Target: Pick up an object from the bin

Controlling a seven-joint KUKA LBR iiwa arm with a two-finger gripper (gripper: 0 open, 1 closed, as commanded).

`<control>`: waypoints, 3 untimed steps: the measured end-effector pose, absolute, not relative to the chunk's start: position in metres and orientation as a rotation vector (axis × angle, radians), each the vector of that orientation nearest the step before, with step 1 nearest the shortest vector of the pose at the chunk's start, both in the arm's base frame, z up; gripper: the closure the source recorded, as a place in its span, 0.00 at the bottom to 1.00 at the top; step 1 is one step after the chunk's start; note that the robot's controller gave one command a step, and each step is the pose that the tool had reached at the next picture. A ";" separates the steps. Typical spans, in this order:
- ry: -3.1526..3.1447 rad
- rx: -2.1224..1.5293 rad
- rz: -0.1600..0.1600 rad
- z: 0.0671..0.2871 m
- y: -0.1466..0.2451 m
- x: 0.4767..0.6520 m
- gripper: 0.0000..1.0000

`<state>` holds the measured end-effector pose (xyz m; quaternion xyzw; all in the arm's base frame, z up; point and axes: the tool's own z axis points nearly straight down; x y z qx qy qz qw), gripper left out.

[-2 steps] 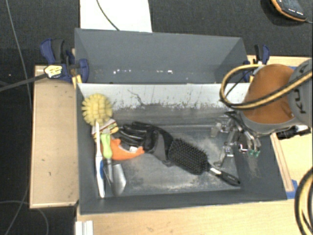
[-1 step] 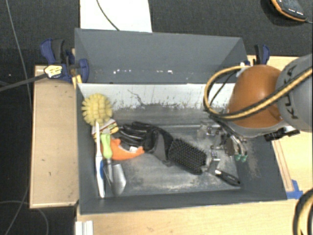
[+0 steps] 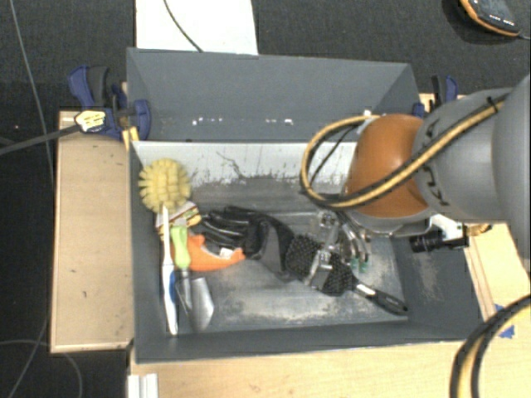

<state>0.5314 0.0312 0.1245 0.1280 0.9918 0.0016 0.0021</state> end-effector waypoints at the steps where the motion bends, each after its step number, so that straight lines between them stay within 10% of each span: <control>1: 3.112 0.250 0.006 0.072 0.006 0.529 0.00; 2: 3.041 0.682 0.010 0.075 0.025 0.522 1.00; 3: 3.041 0.681 0.010 0.075 0.025 0.522 1.00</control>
Offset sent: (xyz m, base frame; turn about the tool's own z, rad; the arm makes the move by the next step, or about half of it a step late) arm -0.0156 -0.0039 -0.0545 0.1831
